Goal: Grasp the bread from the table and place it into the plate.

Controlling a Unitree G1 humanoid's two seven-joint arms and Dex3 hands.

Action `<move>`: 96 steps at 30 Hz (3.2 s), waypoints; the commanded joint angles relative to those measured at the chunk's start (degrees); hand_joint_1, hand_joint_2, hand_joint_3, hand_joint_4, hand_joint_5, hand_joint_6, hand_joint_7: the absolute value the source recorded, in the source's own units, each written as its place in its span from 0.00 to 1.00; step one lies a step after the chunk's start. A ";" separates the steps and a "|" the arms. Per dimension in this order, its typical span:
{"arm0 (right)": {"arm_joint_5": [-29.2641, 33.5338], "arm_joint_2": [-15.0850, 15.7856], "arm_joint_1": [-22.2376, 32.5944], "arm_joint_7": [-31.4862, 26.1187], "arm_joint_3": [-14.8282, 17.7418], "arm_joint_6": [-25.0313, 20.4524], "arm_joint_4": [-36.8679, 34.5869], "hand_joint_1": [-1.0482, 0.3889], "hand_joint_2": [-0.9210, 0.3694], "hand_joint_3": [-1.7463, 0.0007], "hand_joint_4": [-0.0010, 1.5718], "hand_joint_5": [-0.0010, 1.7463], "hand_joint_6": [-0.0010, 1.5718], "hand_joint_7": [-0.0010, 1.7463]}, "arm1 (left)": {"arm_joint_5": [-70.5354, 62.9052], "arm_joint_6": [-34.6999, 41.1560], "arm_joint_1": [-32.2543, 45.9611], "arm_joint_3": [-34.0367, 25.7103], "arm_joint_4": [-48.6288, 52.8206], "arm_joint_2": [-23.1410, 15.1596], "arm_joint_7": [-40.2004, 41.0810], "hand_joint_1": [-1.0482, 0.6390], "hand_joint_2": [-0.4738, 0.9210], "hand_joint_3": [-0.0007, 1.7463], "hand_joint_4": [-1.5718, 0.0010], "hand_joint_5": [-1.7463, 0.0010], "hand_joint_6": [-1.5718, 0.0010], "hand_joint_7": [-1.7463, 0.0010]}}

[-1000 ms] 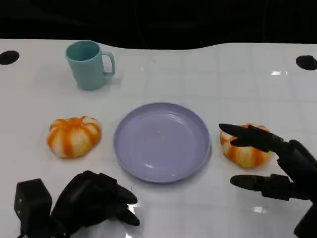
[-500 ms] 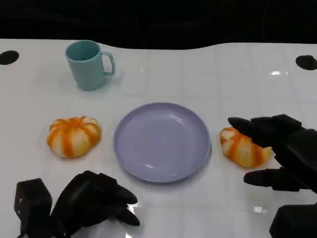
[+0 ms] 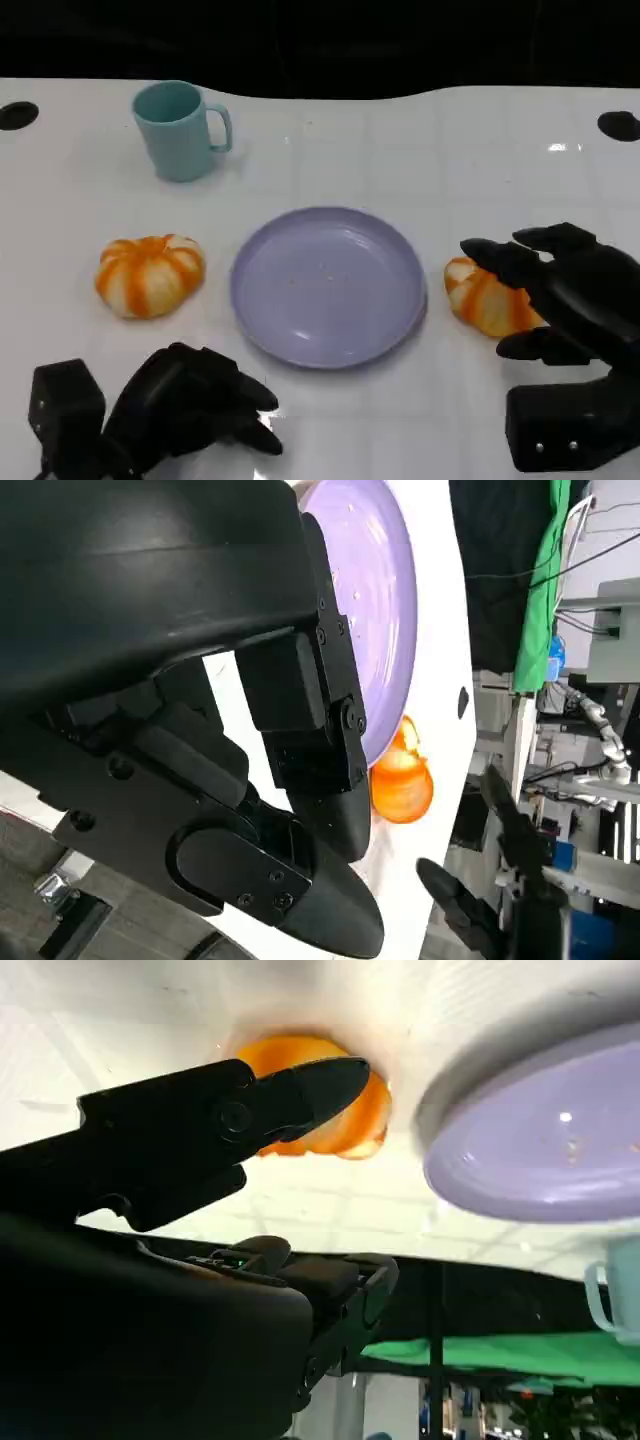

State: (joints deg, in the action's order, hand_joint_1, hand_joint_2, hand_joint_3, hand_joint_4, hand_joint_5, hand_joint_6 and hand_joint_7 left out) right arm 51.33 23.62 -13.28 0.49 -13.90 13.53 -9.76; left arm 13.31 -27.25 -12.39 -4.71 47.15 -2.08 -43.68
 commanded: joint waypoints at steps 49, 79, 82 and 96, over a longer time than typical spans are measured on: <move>-0.94 -3.49 -21.44 -39.66 -15.59 8.69 -43.96 0.61 0.31 0.57 0.56 1.00 0.43 0.97 | -0.27 -0.90 0.87 0.05 -0.89 -0.39 0.69 0.00 0.90 0.00 0.00 0.86 0.00 1.00; -8.64 -6.99 -18.18 -30.96 -11.20 14.80 -24.15 0.61 0.54 0.20 0.63 1.00 0.49 0.95 | -0.32 -0.62 0.96 -0.11 -0.61 -0.86 0.59 0.00 0.90 0.00 0.01 0.86 0.01 0.99; -9.51 -9.01 -19.27 -27.69 -11.80 14.67 -24.44 0.62 0.54 0.20 0.63 1.00 0.49 0.94 | -0.57 -0.66 1.05 0.05 -0.70 -0.82 0.83 0.00 0.90 0.00 0.00 0.86 0.01 0.99; -11.54 -17.34 -26.28 -23.57 -13.25 18.72 -39.12 0.62 0.51 0.21 0.63 1.00 0.51 0.92 | -0.55 -1.03 1.48 0.39 -1.22 -0.32 0.81 0.00 0.90 0.00 0.01 0.87 0.01 1.00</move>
State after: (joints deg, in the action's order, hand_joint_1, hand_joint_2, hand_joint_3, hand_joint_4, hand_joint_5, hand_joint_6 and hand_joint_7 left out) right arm 40.72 6.70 -37.73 -22.91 -27.29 31.59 -46.61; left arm 12.90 -27.62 -11.46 -4.34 46.38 -1.81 -43.29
